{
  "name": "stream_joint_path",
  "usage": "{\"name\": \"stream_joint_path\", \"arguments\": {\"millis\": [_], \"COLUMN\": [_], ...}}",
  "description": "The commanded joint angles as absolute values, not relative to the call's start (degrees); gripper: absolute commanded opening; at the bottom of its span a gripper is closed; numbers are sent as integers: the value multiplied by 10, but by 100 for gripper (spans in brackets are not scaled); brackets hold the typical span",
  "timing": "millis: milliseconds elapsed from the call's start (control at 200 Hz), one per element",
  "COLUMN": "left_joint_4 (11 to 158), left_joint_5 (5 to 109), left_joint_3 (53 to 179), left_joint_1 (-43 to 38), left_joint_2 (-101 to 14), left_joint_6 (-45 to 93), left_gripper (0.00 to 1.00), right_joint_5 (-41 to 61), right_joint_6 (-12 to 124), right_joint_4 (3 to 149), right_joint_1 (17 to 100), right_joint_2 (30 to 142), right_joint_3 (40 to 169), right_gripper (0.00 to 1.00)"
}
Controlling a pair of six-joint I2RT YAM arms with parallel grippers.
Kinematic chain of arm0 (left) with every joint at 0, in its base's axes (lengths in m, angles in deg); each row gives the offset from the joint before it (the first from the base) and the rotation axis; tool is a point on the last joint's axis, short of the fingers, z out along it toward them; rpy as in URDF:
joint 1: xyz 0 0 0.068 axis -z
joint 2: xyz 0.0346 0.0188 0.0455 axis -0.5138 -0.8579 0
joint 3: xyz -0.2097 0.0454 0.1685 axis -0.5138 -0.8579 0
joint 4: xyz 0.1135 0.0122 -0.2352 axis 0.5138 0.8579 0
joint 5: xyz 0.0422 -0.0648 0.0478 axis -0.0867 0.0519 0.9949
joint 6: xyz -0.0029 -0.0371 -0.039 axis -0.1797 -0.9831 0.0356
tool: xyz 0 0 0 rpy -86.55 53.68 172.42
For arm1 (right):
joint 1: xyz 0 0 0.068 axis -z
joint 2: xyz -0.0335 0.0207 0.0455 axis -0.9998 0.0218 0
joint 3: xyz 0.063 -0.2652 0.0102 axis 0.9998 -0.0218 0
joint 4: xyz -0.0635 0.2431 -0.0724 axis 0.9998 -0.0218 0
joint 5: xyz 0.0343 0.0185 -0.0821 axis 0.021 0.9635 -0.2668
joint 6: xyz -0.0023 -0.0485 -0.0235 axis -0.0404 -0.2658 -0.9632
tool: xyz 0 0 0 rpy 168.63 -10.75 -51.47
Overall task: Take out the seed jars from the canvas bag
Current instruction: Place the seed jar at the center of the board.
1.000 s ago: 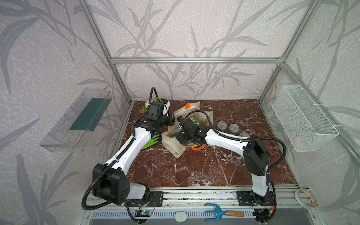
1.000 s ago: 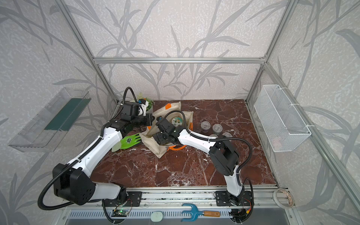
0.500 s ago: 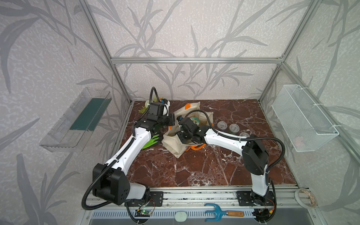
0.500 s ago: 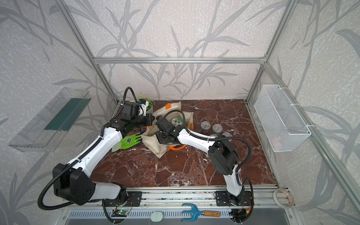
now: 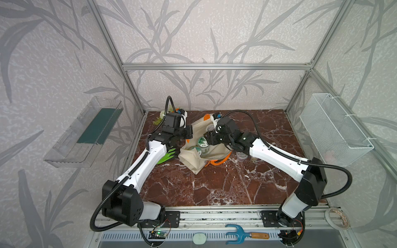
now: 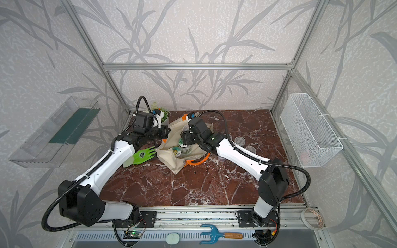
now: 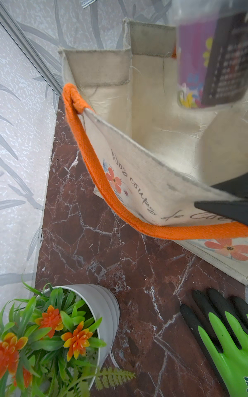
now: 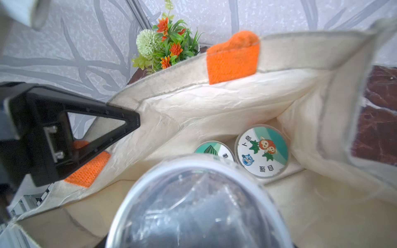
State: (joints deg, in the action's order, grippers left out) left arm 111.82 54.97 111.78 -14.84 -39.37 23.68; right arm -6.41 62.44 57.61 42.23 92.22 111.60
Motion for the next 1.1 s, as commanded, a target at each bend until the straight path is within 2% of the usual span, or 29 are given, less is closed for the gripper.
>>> {"name": "stream_joint_path", "arguments": {"millis": [0, 265, 485, 650, 805, 1095], "left_joint_4": [1101, 1082, 1073, 1069, 1067, 1070], "left_joint_5": [563, 572, 574, 572, 569, 572], "left_joint_3": [1115, 1105, 1109, 1104, 1103, 1101], "left_joint_1": [-147, -147, -147, -147, -148, -148], "left_joint_2": [-373, -378, -390, -390, -387, -379], "left_joint_6": [240, 236, 230, 229, 227, 227], "left_gripper": [0, 0, 0, 0, 0, 0], "right_joint_5": [-65, -152, -235, -295, -315, -276], "right_joint_6": [638, 633, 692, 751, 819, 859], "right_joint_4": [565, 464, 362, 300, 303, 430], "right_joint_1": [430, 440, 461, 466, 478, 517], "right_joint_2": [876, 733, 615, 565, 556, 572], "right_joint_3": [1100, 1039, 941, 860, 766, 641], "right_gripper": [64, 64, 64, 64, 65, 65]}}
